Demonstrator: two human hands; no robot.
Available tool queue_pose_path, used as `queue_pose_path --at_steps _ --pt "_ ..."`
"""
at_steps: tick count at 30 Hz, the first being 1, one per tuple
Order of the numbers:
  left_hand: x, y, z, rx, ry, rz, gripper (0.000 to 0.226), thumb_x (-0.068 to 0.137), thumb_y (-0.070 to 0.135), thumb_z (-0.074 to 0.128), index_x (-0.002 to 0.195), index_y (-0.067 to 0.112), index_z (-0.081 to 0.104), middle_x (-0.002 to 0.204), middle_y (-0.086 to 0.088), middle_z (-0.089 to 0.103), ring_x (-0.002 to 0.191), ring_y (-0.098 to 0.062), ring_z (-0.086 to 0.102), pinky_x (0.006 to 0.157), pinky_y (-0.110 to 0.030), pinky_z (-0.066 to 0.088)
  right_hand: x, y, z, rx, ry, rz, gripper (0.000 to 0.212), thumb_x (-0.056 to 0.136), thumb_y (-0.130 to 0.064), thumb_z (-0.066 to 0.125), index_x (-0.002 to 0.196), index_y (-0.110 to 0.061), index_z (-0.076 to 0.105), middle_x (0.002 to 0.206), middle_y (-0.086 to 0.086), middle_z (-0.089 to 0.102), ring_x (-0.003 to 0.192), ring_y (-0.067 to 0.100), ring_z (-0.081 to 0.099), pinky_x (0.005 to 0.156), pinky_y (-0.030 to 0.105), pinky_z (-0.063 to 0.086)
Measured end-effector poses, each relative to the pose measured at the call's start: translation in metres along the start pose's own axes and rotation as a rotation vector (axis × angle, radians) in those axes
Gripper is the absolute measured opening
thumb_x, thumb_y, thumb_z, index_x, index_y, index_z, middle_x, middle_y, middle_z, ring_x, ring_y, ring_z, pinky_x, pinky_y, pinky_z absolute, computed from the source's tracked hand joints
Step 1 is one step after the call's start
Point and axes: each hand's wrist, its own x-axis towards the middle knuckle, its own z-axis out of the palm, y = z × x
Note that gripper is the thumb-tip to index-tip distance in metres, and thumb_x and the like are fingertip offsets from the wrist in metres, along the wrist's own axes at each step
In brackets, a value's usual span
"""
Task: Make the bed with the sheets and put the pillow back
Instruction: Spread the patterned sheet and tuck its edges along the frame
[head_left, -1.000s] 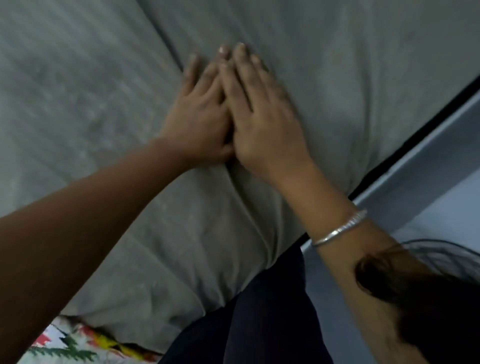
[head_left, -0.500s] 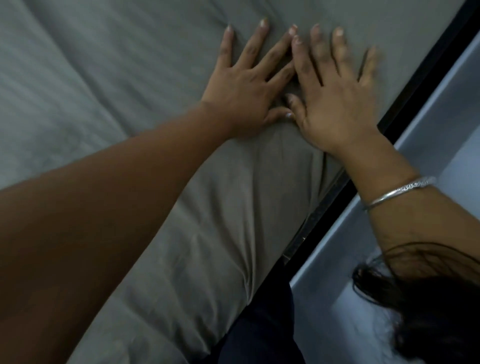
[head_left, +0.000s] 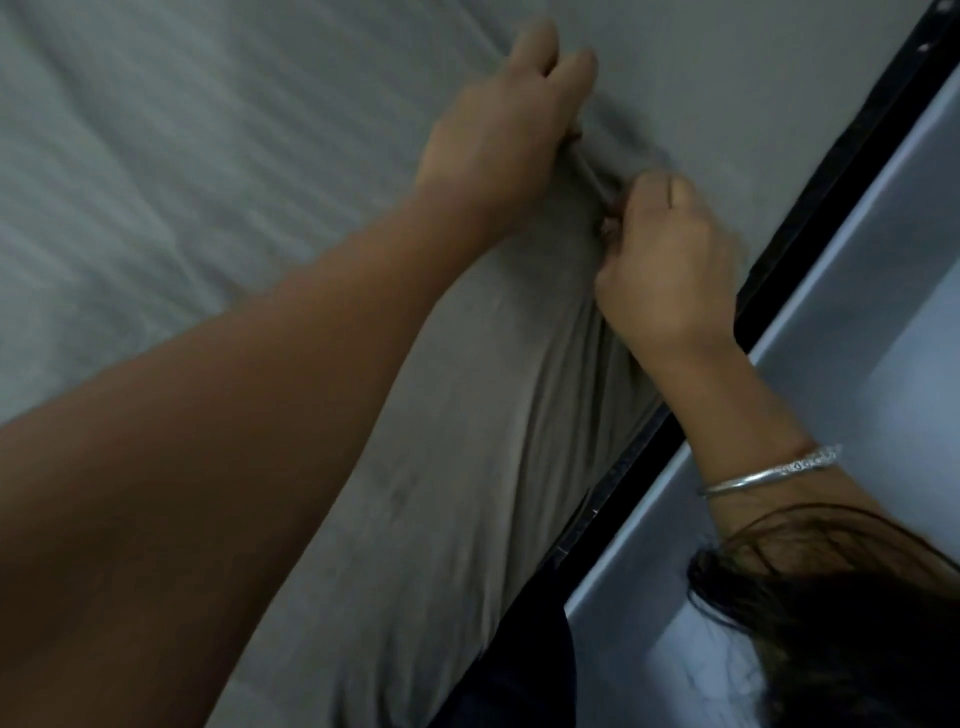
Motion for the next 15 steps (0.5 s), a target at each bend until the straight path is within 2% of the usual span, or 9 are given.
queue_pose_path --at_steps 2,5,8,10,12,13,15 --pt "0.0 -0.003 -0.002 -0.001 -0.05 0.046 0.027 0.096 0.023 0.041 0.117 0.008 0.047 0.118 -0.018 0.049 0.092 -0.041 0.055 0.067 -0.046 0.042 -0.002 0.004 0.006 0.041 0.037 0.037 0.016 0.09 -0.009 0.047 0.093 0.003 0.056 0.093 0.027 0.059 0.079 0.04 0.057 0.06 0.033 0.026" --pt "-0.027 -0.006 0.004 0.045 -0.268 0.085 0.045 0.094 0.041 0.047 0.132 0.019 0.039 0.124 -0.011 0.054 0.103 -0.038 0.057 0.067 -0.043 0.042 0.003 0.008 0.006 0.061 0.079 0.071 0.028 0.094 -0.024 0.043 0.093 0.0 0.057 0.093 0.024 0.06 0.079 0.041 0.057 0.057 0.038 0.034" --pt "-0.032 -0.002 0.016 0.112 -0.238 0.072 0.031 0.097 0.039 0.04 0.119 0.018 0.044 0.117 -0.008 0.057 0.096 -0.037 0.059 0.057 -0.037 0.032 0.016 0.014 -0.002 0.076 -0.019 0.143 0.036 0.094 -0.037 0.047 0.113 -0.006 0.05 0.112 0.019 0.055 0.096 0.039 0.055 0.072 0.044 0.042" --pt "-0.021 0.002 0.019 0.102 -0.163 0.084 0.026 0.097 0.035 0.037 0.11 0.016 0.047 0.111 -0.009 0.057 0.09 -0.038 0.059 0.054 -0.036 0.029 0.025 0.016 -0.006 -0.026 -0.111 0.048 0.034 0.096 -0.032 0.048 0.116 -0.005 0.046 0.114 0.02 0.052 0.096 0.04 0.055 0.07 0.044 0.04" --pt "-0.012 0.009 0.016 0.022 -0.088 0.117 0.036 0.09 0.039 0.036 0.11 0.014 0.053 0.11 -0.012 0.055 0.09 -0.036 0.058 0.054 -0.034 0.029 0.033 0.02 -0.008 -0.125 -0.194 -0.054 0.023 0.098 -0.02 0.041 0.114 -0.004 0.045 0.114 0.022 0.052 0.094 0.042 0.056 0.064 0.041 0.034" --pt "-0.006 0.013 0.015 -0.007 -0.075 0.103 0.04 0.089 0.04 0.038 0.116 0.015 0.053 0.115 -0.013 0.052 0.095 -0.034 0.057 0.056 -0.034 0.031 0.038 0.024 -0.009 -0.138 -0.191 -0.044 0.021 0.098 -0.016 0.038 0.113 -0.003 0.045 0.114 0.023 0.052 0.094 0.042 0.056 0.063 0.041 0.033" --pt "0.009 0.017 0.014 0.018 -0.15 0.029 0.048 0.091 0.04 0.044 0.135 0.021 0.04 0.125 -0.011 0.045 0.105 -0.034 0.053 0.062 -0.037 0.035 0.051 0.039 -0.015 -0.126 -0.134 0.068 0.023 0.097 -0.014 0.037 0.114 -0.001 0.045 0.115 0.024 0.053 0.096 0.043 0.055 0.066 0.043 0.036"
